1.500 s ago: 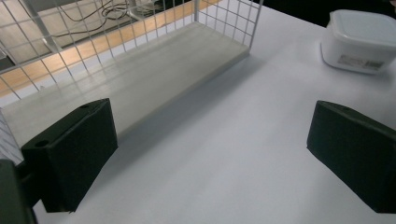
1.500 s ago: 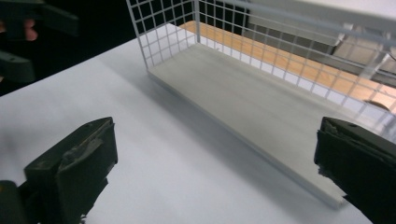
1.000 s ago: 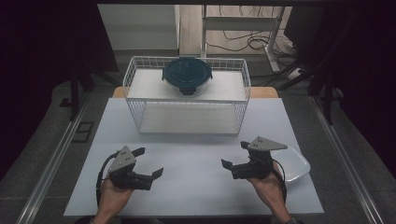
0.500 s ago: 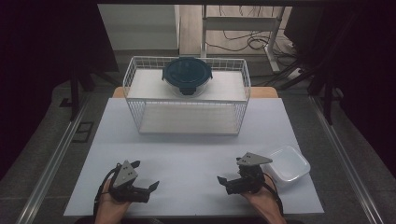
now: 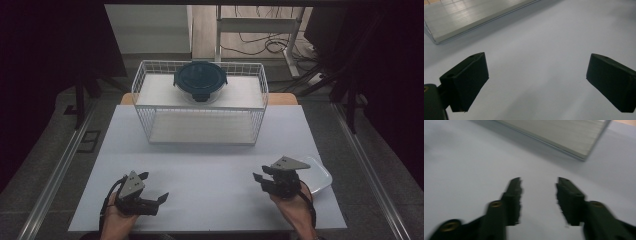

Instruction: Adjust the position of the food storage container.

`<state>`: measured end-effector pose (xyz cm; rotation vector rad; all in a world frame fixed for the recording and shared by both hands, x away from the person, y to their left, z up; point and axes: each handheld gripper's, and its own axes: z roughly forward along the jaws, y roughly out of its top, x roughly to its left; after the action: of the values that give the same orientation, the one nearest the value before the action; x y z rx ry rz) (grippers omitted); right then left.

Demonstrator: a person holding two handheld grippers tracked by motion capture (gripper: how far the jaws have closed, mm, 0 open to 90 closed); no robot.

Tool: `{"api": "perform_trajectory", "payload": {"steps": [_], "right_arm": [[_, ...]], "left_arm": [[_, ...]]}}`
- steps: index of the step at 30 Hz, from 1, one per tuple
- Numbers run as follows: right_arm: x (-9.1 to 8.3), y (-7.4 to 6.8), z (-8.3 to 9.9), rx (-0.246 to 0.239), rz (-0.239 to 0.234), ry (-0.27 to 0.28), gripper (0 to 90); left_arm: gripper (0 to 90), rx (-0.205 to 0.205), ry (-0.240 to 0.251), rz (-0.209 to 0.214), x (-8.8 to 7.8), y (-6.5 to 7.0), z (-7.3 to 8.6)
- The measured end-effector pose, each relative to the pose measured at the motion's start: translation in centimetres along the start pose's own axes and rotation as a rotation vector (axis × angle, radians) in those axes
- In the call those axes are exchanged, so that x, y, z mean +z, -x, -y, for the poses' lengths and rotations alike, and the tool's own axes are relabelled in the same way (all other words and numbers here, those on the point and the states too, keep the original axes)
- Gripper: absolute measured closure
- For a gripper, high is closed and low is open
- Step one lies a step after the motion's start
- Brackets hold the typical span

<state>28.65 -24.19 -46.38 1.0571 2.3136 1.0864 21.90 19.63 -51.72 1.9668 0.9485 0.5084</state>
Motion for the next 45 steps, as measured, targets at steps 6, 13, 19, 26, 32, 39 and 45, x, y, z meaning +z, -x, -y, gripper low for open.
{"api": "perform_trajectory", "payload": {"steps": [6, 13, 19, 26, 32, 39, 45], "right_arm": [[-1.7, 3.4, 0.4, 0.021, 0.112, -0.023, 89.2], [-4.3, 8.3, 1.8, 0.167, 0.245, -0.002, 89.4], [-6.4, 11.7, 3.7, 0.261, 0.353, 0.011, 89.3], [-7.3, 13.9, 5.6, 0.307, 0.432, -0.007, 89.3], [-7.0, 14.6, 6.5, 0.345, 0.422, -0.057, 89.3], [-6.8, 13.9, 6.4, 0.349, 0.385, -0.061, 89.3], [-6.4, 12.6, 6.0, 0.338, 0.323, -0.071, 89.3]], "left_arm": [[4.4, 0.0, -0.011, 0.006, 0.2, 0.0, 0.0], [4.8, -0.001, -0.015, 0.006, 0.2, -0.1, 0.1], [5.0, -0.004, -0.018, 0.006, 0.2, -0.1, 0.1], [5.1, -0.009, -0.023, 0.005, 0.3, -0.2, 0.1], [5.1, -0.019, -0.024, 0.009, 0.3, -0.3, 0.2], [5.2, -0.02, -0.024, 0.008, 0.2, -0.3, 0.2], [5.2, -0.022, -0.027, 0.006, 0.2, -0.3, 0.2]]}}
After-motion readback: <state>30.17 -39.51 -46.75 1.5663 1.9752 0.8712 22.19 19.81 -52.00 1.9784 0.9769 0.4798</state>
